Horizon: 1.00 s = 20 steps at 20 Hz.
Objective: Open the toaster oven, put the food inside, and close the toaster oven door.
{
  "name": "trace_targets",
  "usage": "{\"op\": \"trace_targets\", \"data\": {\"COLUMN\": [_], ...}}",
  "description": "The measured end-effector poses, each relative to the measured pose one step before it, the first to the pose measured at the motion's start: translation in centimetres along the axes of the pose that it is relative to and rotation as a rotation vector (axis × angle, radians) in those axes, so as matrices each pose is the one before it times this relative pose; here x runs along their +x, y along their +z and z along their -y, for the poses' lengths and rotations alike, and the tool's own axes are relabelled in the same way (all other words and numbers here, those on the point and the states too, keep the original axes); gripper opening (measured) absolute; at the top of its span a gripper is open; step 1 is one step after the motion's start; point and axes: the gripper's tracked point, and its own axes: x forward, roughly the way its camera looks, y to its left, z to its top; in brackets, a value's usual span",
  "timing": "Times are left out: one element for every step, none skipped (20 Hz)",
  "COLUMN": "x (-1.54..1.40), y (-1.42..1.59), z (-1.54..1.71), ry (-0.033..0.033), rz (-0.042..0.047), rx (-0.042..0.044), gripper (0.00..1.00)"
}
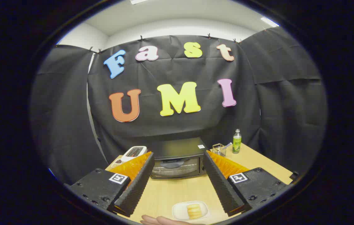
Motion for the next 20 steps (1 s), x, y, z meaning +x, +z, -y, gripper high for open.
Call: {"op": "trace_targets", "data": {"x": [0.147,0.022,0.028,-0.007,0.005,0.020,-0.184,-0.154,-0.068,-0.008,0.008,0.127,0.002,0.087,0.107,0.142,0.037,0.135,0.102,0.228], "y": [-0.212,-0.224,-0.320,-0.045,-0.173,-0.093,-0.084,0.027,-0.003,-0.086,-0.162,0.015,-0.119,0.097,-0.063,0.185,0.160,0.346,0.384,0.170], "z": [0.173,0.005,-0.044,-0.065,0.001,0.029,-0.052,-0.333,-0.426,-0.080,0.266,0.204,0.051,-0.092,-0.155,-0.255,-0.375,-0.500,-0.345,-0.321], "ry": [-0.00694,-0.00332,0.00060,0.00094,-0.00275,-0.00370,0.00164,0.01097,0.01023,0.00113,-0.00577,-0.00681,-0.00415,-0.00023,0.00148,0.00273,0.00584,0.00808,0.00501,0.00639], "rz": [-0.00415,-0.00656,-0.00325,-0.00189,-0.00414,-0.00262,0.00142,0.00502,0.00237,0.00029,-0.00019,-0.00056,-0.00194,-0.00243,-0.00325,-0.00133,-0.00204,0.00571,0.01314,0.00915], "rx": [-0.00851,-0.00620,-0.00192,-0.00029,-0.00193,-0.00414,-0.00253,-0.00388,-0.00860,-0.00888,-0.00432,0.00202,0.00559,0.00136,-0.00169,-0.00240,-0.00913,-0.01354,-0.01076,-0.00597], "gripper": [1.00,1.00,1.00,1.00,1.00,1.00,1.00,1.00,1.00,1.00,1.00,1.00,1.00,1.00,1.00,1.00,1.00,1.00,1.00,1.00]}}
